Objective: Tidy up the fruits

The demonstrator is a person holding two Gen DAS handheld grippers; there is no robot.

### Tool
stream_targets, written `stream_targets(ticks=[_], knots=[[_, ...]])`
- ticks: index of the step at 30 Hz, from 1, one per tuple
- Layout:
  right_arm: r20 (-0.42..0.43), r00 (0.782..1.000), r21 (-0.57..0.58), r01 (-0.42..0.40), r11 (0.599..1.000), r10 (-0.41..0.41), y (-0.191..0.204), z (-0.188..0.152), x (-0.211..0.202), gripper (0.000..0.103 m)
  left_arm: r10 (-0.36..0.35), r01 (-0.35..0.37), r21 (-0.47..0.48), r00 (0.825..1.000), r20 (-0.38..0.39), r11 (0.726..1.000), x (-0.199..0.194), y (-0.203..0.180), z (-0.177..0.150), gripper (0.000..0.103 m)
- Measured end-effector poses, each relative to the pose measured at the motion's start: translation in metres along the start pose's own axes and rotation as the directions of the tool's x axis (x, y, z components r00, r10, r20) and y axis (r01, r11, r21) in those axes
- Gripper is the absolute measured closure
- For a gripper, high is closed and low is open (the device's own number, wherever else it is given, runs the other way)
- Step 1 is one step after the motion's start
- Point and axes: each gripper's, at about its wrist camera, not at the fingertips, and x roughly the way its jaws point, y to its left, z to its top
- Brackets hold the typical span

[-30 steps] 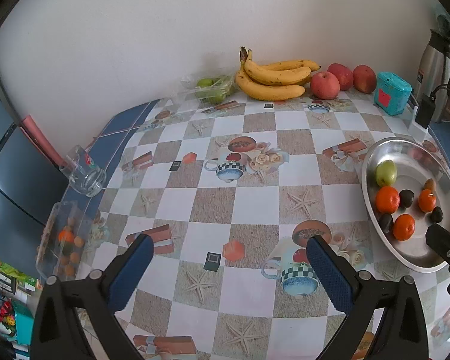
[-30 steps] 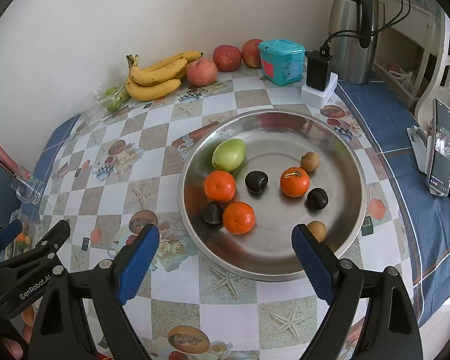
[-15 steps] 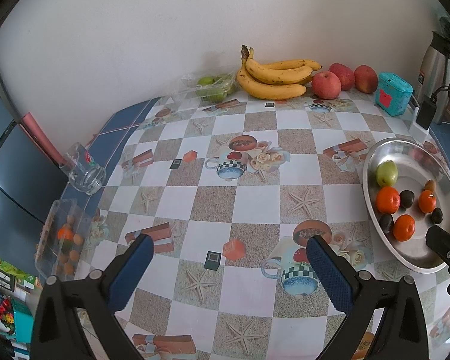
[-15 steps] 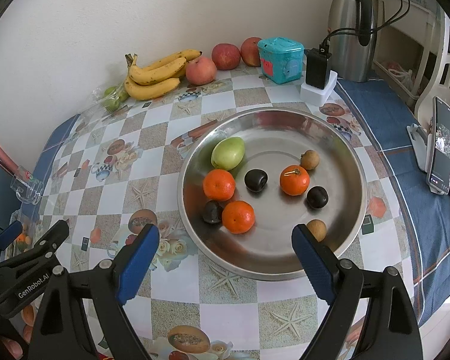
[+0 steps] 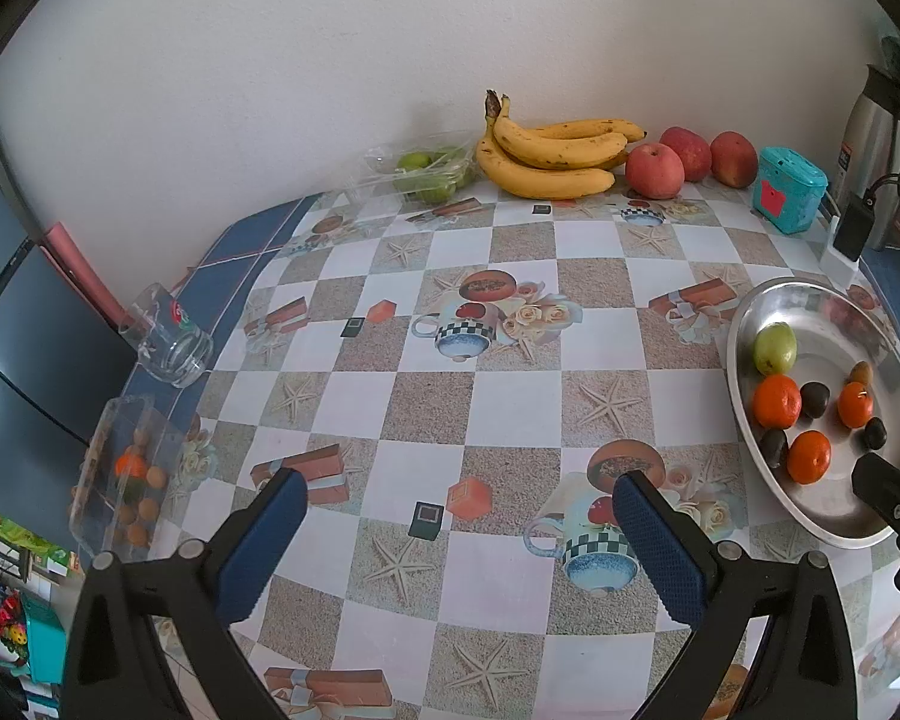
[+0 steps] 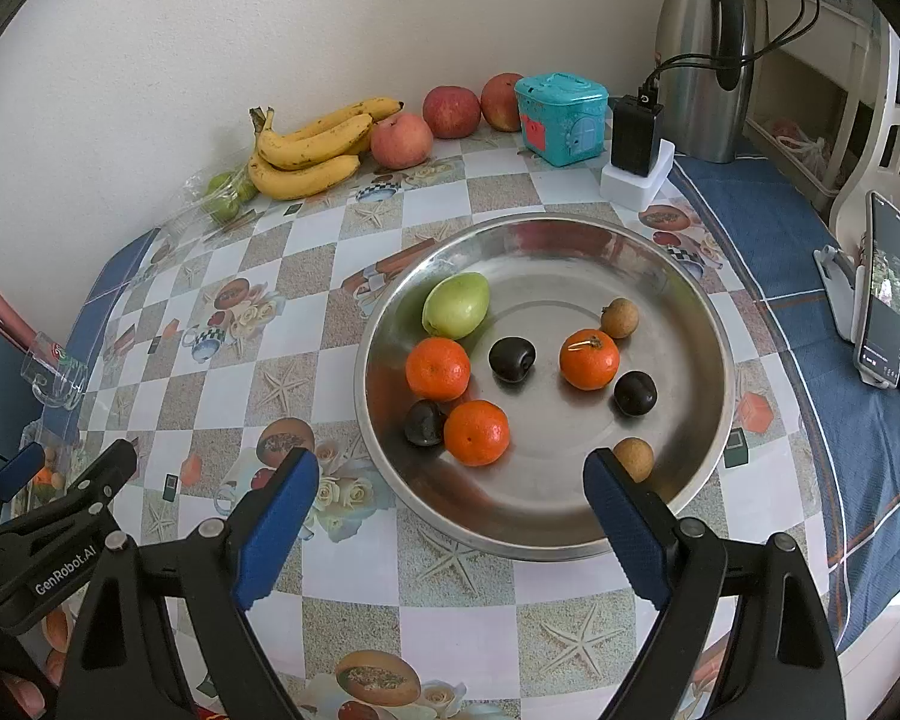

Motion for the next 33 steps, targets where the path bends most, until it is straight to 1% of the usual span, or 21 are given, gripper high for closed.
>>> stream_targets(ticks=[33], knots=[[-0.005, 1.000, 0.004, -0.001, 1.000, 0.001, -0.0008, -0.0008, 0.0019, 0.013, 0.004, -0.004, -0.018, 1.000, -0.009, 1.000, 0.0018, 0.0017, -0.0015, 0.000]])
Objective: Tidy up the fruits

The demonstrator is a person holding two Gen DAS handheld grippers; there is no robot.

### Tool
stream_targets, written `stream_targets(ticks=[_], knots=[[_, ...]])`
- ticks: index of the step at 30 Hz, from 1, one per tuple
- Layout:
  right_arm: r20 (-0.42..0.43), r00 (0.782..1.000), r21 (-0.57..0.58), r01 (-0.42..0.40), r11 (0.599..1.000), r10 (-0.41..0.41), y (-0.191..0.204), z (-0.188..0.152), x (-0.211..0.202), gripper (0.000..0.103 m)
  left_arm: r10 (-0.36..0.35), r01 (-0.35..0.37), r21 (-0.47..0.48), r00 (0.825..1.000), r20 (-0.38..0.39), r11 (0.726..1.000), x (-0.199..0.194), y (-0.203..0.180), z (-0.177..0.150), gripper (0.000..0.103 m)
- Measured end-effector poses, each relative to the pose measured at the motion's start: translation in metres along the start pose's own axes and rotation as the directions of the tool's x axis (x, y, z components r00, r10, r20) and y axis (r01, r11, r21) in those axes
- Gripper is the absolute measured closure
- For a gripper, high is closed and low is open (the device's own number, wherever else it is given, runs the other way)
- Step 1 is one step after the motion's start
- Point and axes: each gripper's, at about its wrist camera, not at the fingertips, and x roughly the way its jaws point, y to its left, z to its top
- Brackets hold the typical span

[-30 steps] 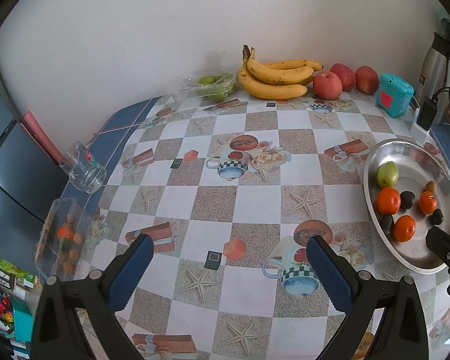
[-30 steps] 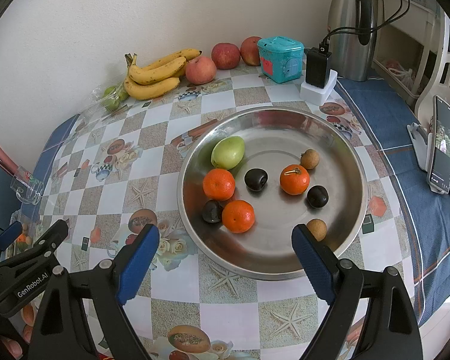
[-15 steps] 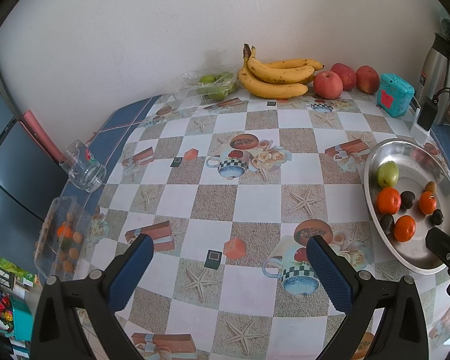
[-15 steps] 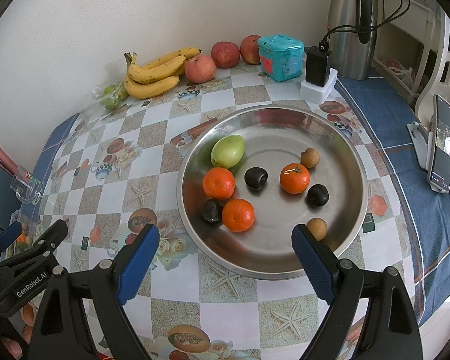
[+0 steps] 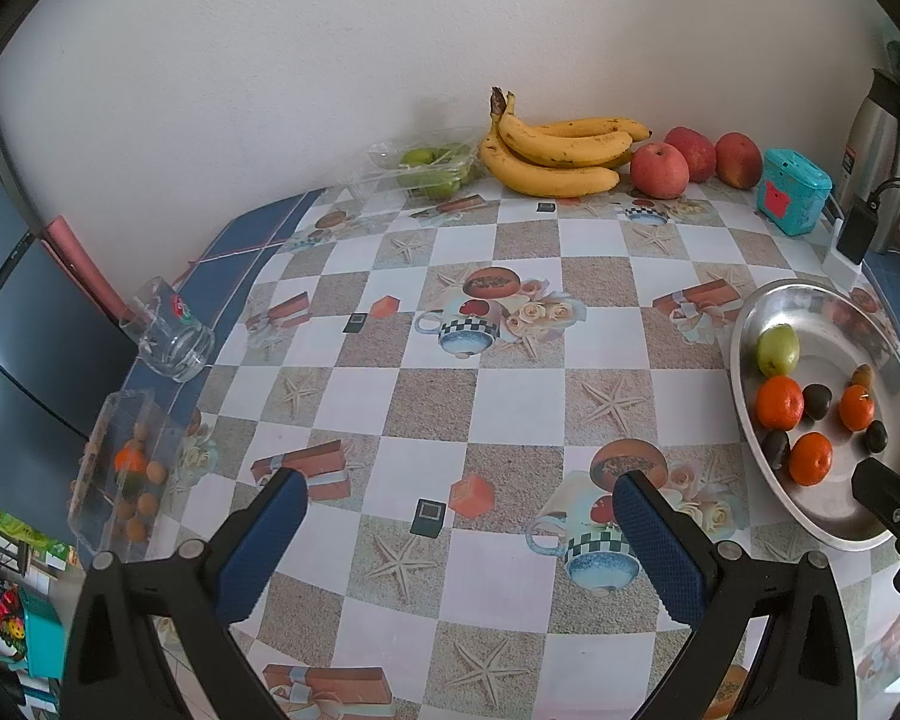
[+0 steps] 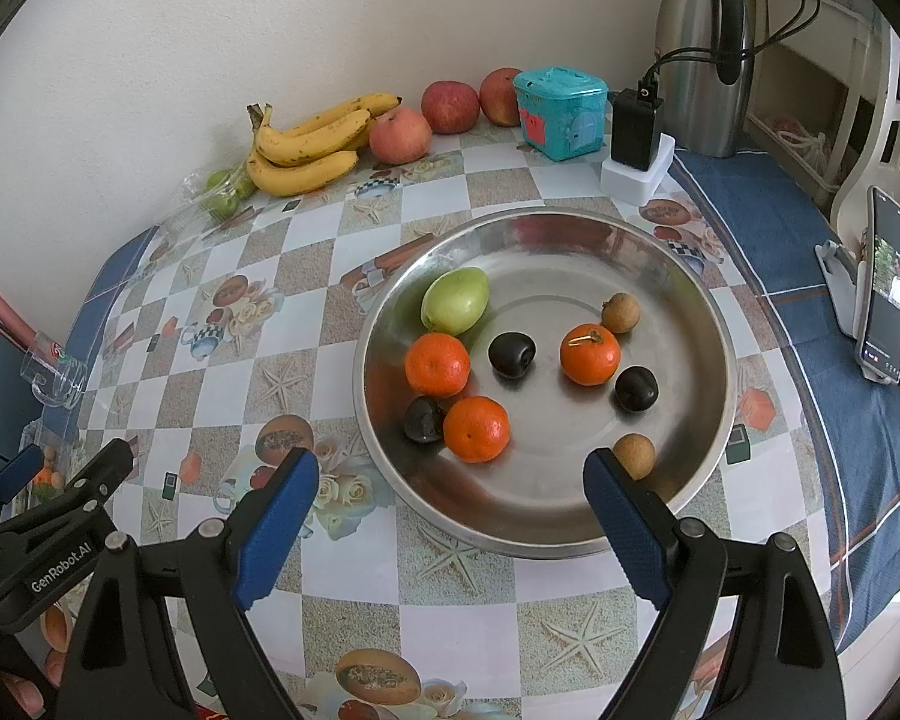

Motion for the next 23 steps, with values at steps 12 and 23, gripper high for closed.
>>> stream_targets(ticks=[12, 23], knots=[[-0.004, 1.000, 0.004, 0.000, 1.000, 0.000, -0.0008, -0.0016, 0.0013, 0.013, 0.000, 0.000, -0.008, 1.000, -0.009, 1.000, 0.0008, 0.0016, 0.0000, 0.000], [-0.006, 1.000, 0.006, 0.001, 1.000, -0.001, -0.0012, -0.0022, 0.0014, 0.013, -0.028, 0.028, -0.036, 1.000, 0.008, 0.999, -0.0041, 0.0003, 0.0010, 0.000]])
